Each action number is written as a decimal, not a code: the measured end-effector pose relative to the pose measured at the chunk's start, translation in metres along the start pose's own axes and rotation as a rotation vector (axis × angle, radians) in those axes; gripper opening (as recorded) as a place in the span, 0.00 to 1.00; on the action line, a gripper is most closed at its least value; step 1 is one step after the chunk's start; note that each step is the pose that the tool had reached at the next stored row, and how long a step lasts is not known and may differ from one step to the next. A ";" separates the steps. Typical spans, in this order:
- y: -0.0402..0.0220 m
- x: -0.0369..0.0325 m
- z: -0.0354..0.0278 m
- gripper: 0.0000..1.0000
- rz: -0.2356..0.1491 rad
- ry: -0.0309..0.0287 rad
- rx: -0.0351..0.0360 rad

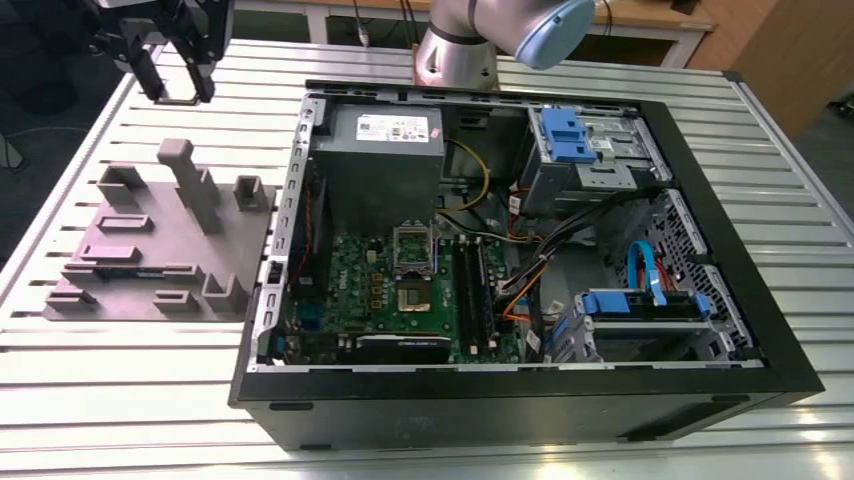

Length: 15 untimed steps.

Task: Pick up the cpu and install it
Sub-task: 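Pick up the cpu and move it towards the insertion slot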

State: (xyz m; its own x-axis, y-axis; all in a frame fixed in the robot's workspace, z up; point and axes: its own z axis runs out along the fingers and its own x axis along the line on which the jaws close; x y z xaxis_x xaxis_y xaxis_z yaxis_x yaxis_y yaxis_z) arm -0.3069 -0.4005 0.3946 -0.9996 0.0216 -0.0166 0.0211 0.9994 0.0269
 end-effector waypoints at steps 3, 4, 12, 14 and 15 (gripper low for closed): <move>0.0001 -0.0008 0.0000 0.47 0.000 0.0000 0.0000; 0.0001 -0.0010 0.0000 0.47 0.000 0.0000 0.0000; 0.0001 -0.0038 0.0001 0.47 0.000 -0.0001 -0.0001; 0.0002 -0.0051 0.0001 0.47 0.000 0.0000 0.0000; 0.0002 -0.0057 0.0001 0.47 0.000 0.0000 0.0000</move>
State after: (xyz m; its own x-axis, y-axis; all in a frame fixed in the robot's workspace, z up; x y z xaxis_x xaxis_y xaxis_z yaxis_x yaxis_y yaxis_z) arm -0.3012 -0.4004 0.3946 -0.9996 0.0216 -0.0166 0.0211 0.9994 0.0269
